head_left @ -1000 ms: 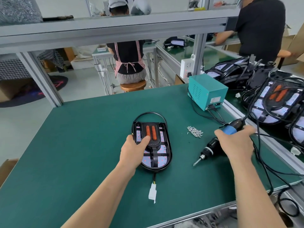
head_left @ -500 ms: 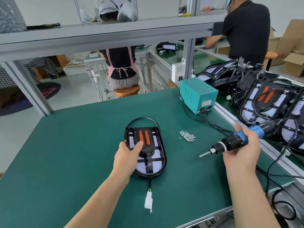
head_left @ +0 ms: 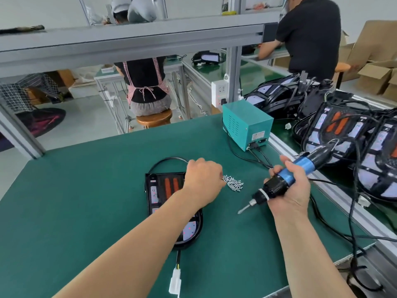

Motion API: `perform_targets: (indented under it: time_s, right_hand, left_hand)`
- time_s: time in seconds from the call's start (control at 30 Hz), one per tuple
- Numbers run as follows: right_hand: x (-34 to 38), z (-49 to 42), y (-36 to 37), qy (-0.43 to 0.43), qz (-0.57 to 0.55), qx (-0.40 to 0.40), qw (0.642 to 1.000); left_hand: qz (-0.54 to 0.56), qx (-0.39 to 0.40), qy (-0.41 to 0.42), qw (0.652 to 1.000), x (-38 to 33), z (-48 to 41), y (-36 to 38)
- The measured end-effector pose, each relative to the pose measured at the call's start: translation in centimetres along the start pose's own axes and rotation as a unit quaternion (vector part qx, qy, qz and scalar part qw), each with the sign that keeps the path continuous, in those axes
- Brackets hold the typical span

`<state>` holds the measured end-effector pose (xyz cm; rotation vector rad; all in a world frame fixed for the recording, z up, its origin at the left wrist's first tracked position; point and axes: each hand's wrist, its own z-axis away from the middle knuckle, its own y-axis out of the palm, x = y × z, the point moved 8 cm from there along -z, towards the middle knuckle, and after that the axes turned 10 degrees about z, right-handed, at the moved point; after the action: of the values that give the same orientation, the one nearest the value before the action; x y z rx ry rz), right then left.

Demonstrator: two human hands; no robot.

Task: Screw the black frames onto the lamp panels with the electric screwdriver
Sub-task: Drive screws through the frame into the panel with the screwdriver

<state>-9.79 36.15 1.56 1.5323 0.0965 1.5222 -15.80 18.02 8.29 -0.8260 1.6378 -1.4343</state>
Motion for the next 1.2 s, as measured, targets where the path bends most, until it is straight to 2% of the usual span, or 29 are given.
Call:
perform_targets:
  time_s: [0.1,0.27,0.47,0.67,0.77,0.83,0.93,1.0,1.07,1.2]
  right_hand:
    - [-0.1,0.1,0.3,-0.005,0.02,0.021,1.0]
    - [0.3,0.1,0.4,-0.022,0.032,0.025,0.999]
    - [1.2,1.3,1.4,-0.048,0.095,0.049,0.993]
    - [1.7,2.6,2.2,-0.046,0.055,0.053,0.996]
    - [2.7,3.1,2.7,-0.051,0.045,0.065,0.996]
    - [3.8,3.6,3.5,-0.06,0.059,0.079,0.993]
    - [5.9,4.7,5.1,-0.11,0.093,0.091,0.985]
    - [7.2,6.0,6.6,-0.16,0.119,0.099,0.975]
    - [7.9,7.3,8.1,-0.194,0.142,0.107,0.965]
    - [7.6,9.9,10.5,-0.2,0.159,0.146,0.956]
  left_hand:
    - [-0.026,0.049,-0.014,0.998,-0.7,-2.1,2.0]
    - [0.003,0.053,-0.047,0.997,-0.3,-2.6,3.5]
    - [0.006,0.058,-0.007,0.998,-1.3,-1.4,4.0]
    - [0.044,0.097,-0.006,0.994,-1.4,-0.6,3.4]
    - [0.094,0.09,-0.009,0.991,-1.1,0.2,2.8]
    - [0.171,0.055,-0.005,0.984,-0.6,1.1,1.3]
    - [0.33,-0.005,-0.02,0.944,0.9,3.4,-1.1]
    - [0.483,-0.02,-0.048,0.874,2.1,5.7,-1.7]
    - [0.59,-0.031,-0.073,0.803,3.2,7.8,-1.9]
    - [0.686,-0.031,-0.119,0.717,5.1,11.3,-1.0]
